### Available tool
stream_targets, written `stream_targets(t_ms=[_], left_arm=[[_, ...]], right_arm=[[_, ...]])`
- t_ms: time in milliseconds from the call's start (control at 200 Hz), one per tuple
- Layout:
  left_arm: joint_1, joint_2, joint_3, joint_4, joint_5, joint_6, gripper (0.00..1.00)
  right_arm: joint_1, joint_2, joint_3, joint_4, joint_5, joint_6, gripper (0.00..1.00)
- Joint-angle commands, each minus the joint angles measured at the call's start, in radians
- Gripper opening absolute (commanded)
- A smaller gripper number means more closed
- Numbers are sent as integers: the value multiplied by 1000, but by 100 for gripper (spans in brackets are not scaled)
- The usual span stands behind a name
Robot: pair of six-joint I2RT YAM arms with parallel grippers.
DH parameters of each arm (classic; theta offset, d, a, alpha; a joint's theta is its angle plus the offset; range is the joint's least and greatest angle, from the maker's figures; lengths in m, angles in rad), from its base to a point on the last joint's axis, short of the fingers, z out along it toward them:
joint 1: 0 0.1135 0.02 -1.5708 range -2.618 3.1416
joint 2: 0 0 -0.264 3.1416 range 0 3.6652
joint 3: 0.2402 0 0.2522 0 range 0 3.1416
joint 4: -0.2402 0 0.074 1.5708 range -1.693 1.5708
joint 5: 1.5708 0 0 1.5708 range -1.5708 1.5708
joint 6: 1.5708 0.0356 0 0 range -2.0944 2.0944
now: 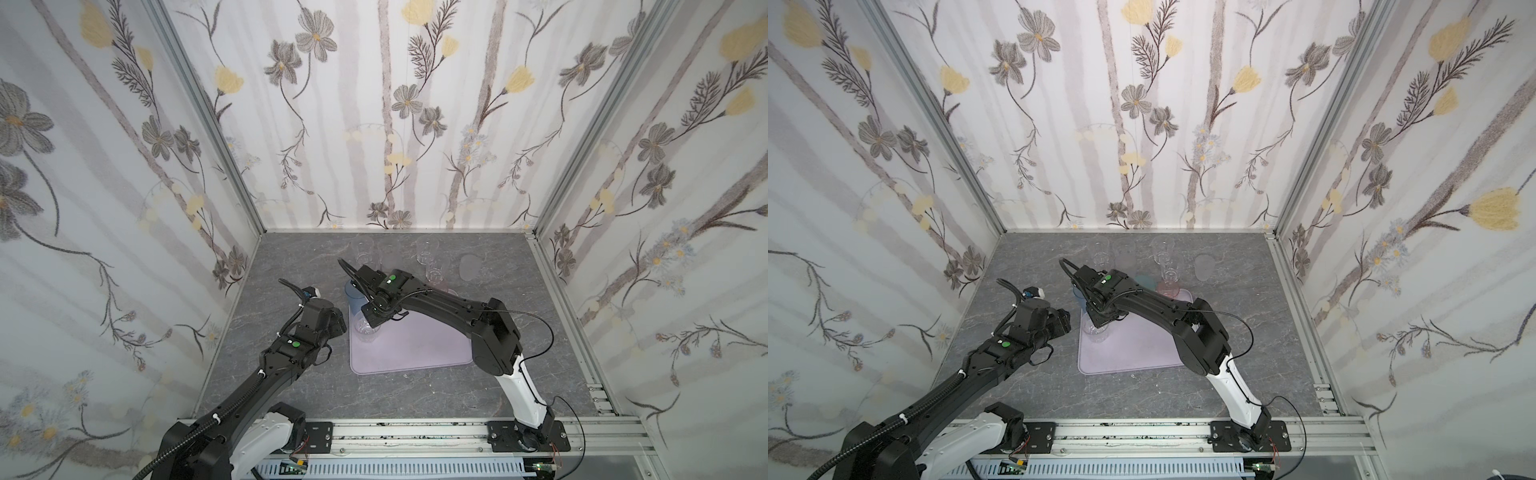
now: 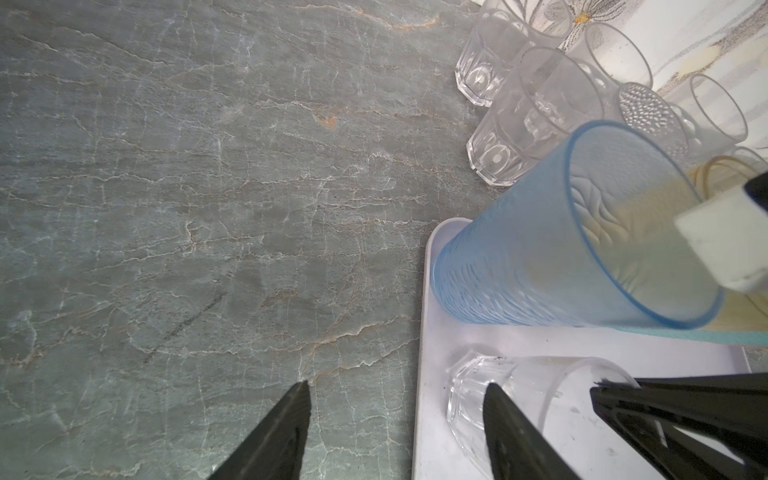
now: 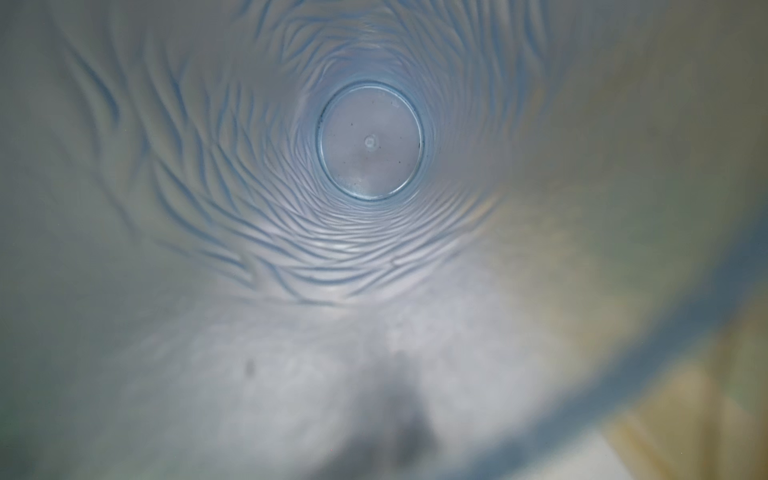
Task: Place the glasses into the tray
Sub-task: 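Lower the clear glass onto the tray near the blue glass and open the right gripper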
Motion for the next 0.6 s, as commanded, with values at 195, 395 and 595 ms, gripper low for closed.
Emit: stream_targets(t_ms=[195, 395, 595], left_arm=[[1, 2, -8, 27, -7, -9, 68], [1, -1, -12, 29, -6, -11, 68], [1, -1, -14, 32, -8, -11, 68]], right_arm=[[1, 19, 21, 33, 3, 16, 11], [1, 25, 21, 51, -31, 30, 13], [-6, 31, 20, 73, -59, 44, 12]])
